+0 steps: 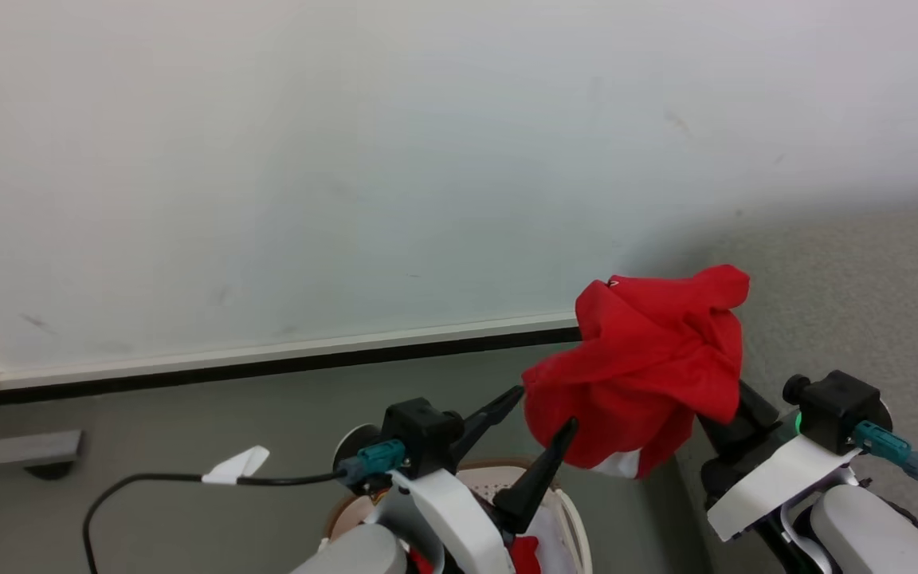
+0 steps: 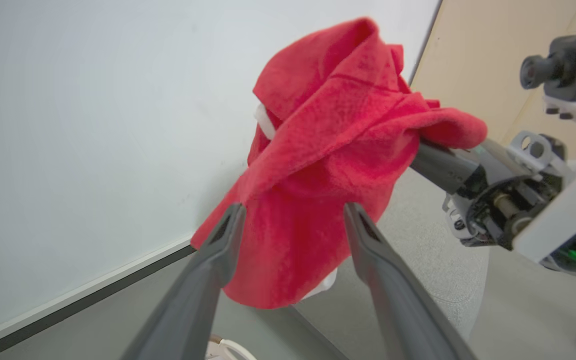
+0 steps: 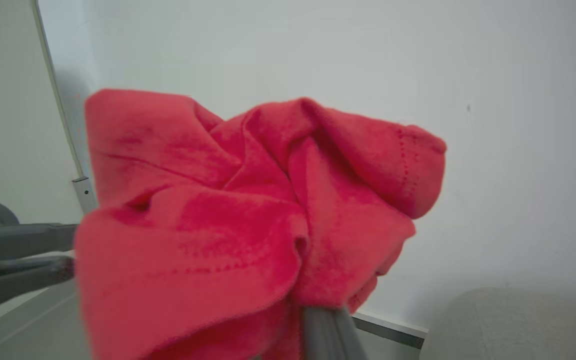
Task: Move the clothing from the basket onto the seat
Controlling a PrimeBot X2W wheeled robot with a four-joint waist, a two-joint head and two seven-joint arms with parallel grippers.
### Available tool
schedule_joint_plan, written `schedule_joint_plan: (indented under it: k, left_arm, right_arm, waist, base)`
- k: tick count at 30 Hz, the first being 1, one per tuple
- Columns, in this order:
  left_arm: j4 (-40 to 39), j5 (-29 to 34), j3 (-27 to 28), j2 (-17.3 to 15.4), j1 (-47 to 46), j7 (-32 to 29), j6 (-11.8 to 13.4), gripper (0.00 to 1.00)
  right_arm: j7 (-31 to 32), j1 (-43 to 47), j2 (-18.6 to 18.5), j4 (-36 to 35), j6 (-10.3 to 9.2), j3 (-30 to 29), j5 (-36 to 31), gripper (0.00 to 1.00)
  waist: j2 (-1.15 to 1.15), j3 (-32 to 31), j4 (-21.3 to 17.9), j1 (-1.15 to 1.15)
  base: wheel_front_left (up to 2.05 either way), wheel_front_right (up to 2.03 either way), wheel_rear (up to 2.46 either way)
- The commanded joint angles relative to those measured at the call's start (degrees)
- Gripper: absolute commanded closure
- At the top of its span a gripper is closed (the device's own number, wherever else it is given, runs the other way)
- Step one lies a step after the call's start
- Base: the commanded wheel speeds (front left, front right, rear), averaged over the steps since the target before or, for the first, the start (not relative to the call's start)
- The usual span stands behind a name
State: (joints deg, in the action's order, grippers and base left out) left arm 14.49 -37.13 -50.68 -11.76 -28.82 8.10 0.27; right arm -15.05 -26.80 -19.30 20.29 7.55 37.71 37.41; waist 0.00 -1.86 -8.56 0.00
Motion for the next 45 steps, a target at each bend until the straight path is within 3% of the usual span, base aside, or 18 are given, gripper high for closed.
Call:
schedule_joint_plan:
  k: [1,14,25,36,45]
  left_arm:
    - [-0.2,0.5,0.1,-0.3,0.1,0.8,0.1,0.0]
    - [0.2,3.5,-0.4,-2.0,-1.2,4.4,0.2,0.0]
    - [0.2,4.4,-1.1,-2.5,-2.3,4.3,-0.1,0.0]
    - [-1.7,5.3,-1.5,-3.7,-4.6,3.0,-0.1,0.0]
    - [-7.9,7.2,-1.6,-6.6,-9.9,-1.7,-0.2,0.0]
  right_arm:
    - [-0.2,0.7,-0.3,-0.2,-0.12,-0.8,-0.6,1.0]
    - [-0.2,4.3,-0.7,-3.1,-0.12,-9.1,-3.8,1.0]
    - [-0.2,7.4,0.8,-5.4,-0.12,-13.4,-5.4,1.0]
    - [-0.2,5.1,1.3,-5.5,-0.12,-16.2,-4.9,1.0]
    - [-0.1,-4.7,1.2,-3.0,-0.12,-24.8,-5.8,1.0]
  waist:
    - [0.0,0.9,-2.3,0.0]
    - [0.0,3.3,-12.7,0.0]
    - [0.0,5.3,-18.0,0.0]
    - [0.0,9.4,-18.3,0.0]
    - [0.0,21.6,-13.9,0.0]
  base:
    - [0.0,0.0,0.0]
    - [0.0,0.0,0.0]
    - [0.0,0.0,0.0]
    - [0.0,0.0,0.0]
    - [0.0,0.0,0.0]
